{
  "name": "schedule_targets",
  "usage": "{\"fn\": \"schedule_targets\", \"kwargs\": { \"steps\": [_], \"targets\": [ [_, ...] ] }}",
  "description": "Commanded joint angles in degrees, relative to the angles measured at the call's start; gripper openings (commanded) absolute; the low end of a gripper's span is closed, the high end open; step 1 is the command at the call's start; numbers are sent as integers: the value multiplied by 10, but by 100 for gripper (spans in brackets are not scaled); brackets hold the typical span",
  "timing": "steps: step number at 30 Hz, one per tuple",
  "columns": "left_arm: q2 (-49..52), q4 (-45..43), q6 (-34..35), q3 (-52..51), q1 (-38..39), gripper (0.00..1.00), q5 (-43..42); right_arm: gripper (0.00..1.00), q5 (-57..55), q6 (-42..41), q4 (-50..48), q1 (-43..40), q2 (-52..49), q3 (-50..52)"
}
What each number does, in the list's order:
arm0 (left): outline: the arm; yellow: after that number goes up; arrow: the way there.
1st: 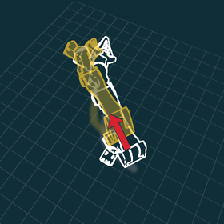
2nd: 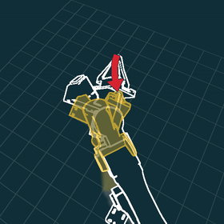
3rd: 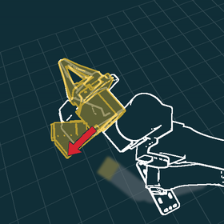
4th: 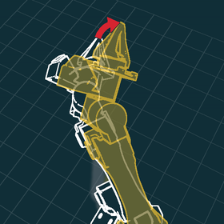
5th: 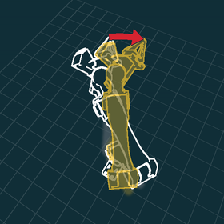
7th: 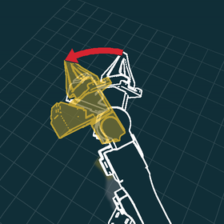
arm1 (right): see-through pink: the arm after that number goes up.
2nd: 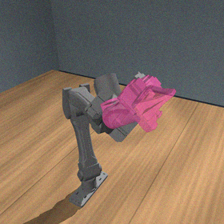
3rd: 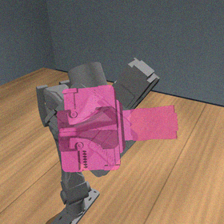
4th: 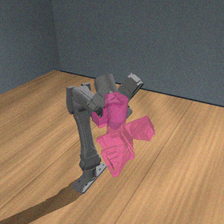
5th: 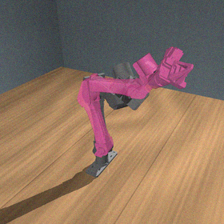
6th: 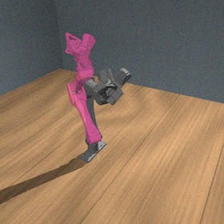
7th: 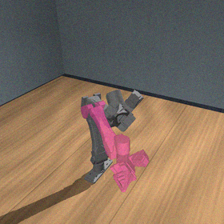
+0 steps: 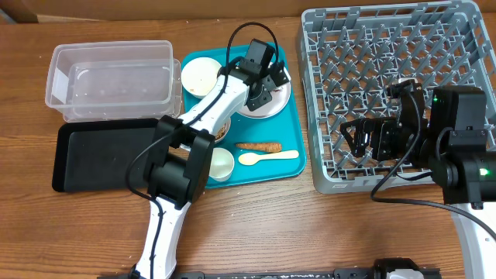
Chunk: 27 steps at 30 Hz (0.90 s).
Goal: Sort waste into correct bins and load items into the dishwasher
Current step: 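Carry the wrapper and tissue with the left gripper into the clear bin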
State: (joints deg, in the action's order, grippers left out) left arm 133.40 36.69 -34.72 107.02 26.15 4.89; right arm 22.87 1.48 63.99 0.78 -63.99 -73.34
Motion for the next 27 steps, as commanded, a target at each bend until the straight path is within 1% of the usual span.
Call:
{"fn": "schedule_targets", "kwargs": {
  "steps": [1, 3, 7, 8, 11, 14, 17, 19, 20, 25, 26, 27],
  "targets": [
    [-2, 75, 125, 120, -3, 4, 16, 100, -3, -2, -2, -3, 1, -13],
    [-2, 164, 170, 214, -5, 4, 12, 100, -3, -2, -2, -2, 1, -13],
    [-2, 292, 198, 320, -8, 4, 10, 100, -3, -2, 0, -3, 1, -13],
    [-2, 340, 209, 359, -11, 4, 9, 100, -3, -2, 0, -3, 1, -13],
    [-2, 406, 222, 415, -19, 4, -17, 100, -3, -2, 0, -3, 1, -13],
    [-2, 449, 271, 455, -47, 4, -21, 100, -1, -2, 2, -3, 1, -13],
    [-2, 457, 326, 465, -113, 4, -19, 100, 2, -2, 8, -3, 1, -13],
    [-2, 441, 349, 464, -168, 4, -19, 100, 3, -2, 8, -3, 1, -13],
    [0, 419, 352, 462, -205, 4, -19, 100, 3, -2, 8, -3, 1, -13],
    [2, 343, 352, 427, -287, 4, -20, 100, 3, -2, 8, -3, 1, -13],
    [3, 328, 352, 418, -300, 5, -22, 100, 3, -2, 8, -3, 1, -13],
    [4, 310, 351, 405, -311, 9, -26, 100, 3, -2, 9, -3, 1, -13]
  ]
}}
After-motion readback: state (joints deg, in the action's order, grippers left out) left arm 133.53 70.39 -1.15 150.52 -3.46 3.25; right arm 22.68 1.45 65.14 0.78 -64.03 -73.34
